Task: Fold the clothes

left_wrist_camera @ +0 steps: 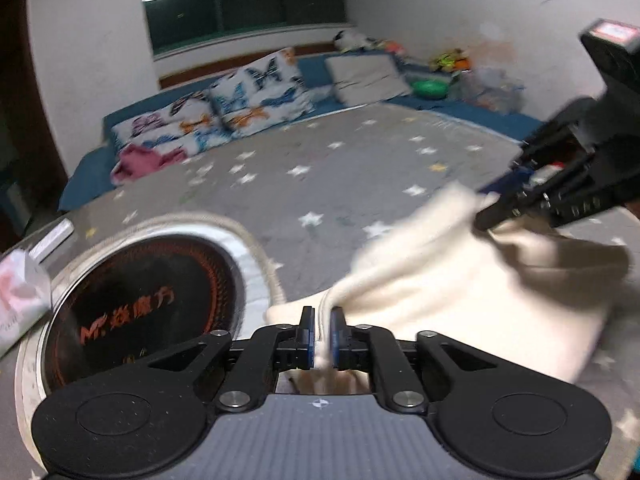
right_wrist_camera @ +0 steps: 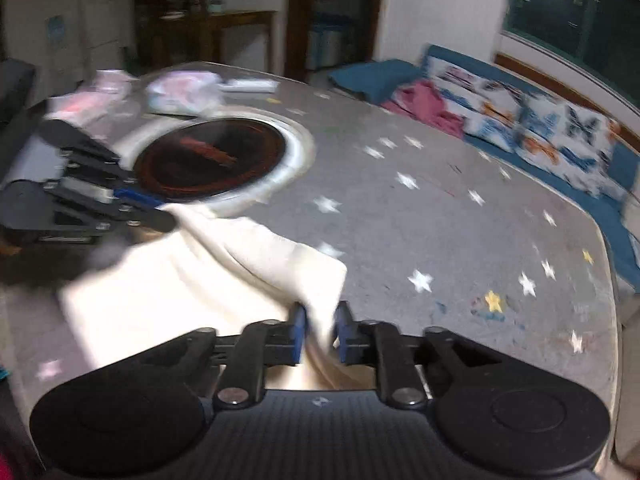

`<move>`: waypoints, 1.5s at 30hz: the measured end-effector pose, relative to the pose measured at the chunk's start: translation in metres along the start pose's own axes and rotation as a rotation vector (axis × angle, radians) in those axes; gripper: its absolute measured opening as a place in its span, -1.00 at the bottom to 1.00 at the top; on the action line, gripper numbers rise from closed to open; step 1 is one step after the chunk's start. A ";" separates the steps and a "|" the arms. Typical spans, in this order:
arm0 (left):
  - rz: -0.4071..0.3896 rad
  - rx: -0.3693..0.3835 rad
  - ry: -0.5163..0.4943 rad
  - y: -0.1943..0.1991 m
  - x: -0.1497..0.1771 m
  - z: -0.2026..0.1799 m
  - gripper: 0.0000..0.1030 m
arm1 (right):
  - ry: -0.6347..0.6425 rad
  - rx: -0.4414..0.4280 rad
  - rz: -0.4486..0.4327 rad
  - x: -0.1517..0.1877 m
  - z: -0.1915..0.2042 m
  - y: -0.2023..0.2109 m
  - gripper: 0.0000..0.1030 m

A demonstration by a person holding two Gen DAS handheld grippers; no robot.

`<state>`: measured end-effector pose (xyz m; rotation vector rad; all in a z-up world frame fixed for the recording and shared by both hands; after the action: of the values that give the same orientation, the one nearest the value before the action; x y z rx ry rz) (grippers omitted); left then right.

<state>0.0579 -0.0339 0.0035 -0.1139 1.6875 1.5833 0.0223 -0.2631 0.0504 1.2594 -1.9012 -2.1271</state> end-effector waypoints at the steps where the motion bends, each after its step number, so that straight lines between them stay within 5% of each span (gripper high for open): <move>1: 0.003 -0.015 0.006 -0.004 0.000 0.002 -0.71 | -0.024 0.012 -0.006 0.003 -0.002 -0.004 -0.64; 3: -0.001 -0.053 0.014 -0.007 0.001 0.007 -0.56 | -0.073 0.036 -0.017 0.009 -0.007 -0.011 -0.46; 7: -0.007 -0.097 0.084 -0.001 0.002 0.016 -0.58 | -0.171 0.084 -0.039 0.021 -0.017 -0.026 -0.44; 15: -0.041 0.115 0.123 0.026 -0.002 -0.016 -0.59 | -0.231 0.004 -0.068 0.052 -0.004 -0.011 -0.66; 18: -0.010 0.125 0.102 0.015 -0.003 -0.031 -0.61 | -0.259 0.010 -0.045 0.060 -0.009 -0.022 -0.69; 28: 0.012 0.102 0.125 0.000 -0.014 -0.031 -0.61 | -0.294 -0.006 -0.102 0.039 -0.014 -0.011 -0.70; 35: 0.023 0.071 0.134 -0.011 -0.018 -0.032 -0.57 | -0.297 0.003 -0.032 0.019 -0.017 -0.053 -0.72; 45: -0.033 0.112 0.153 0.029 0.002 -0.044 -0.56 | -0.235 0.020 -0.088 0.058 0.009 0.005 -0.71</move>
<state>0.0188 -0.0654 0.0213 -0.2093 1.8788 1.4845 -0.0239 -0.2863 0.0228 1.1632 -1.9905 -2.4024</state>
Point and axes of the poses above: each gripper's, at about its wrist camera, not at the fingertips, and y roughly against the way its jaws point, z to its left, x to its underside, the point moved 3 cm from there along -y, roughly the way its jaws point, and after that the axes turned 13 degrees about z, right-handed, at the moved point
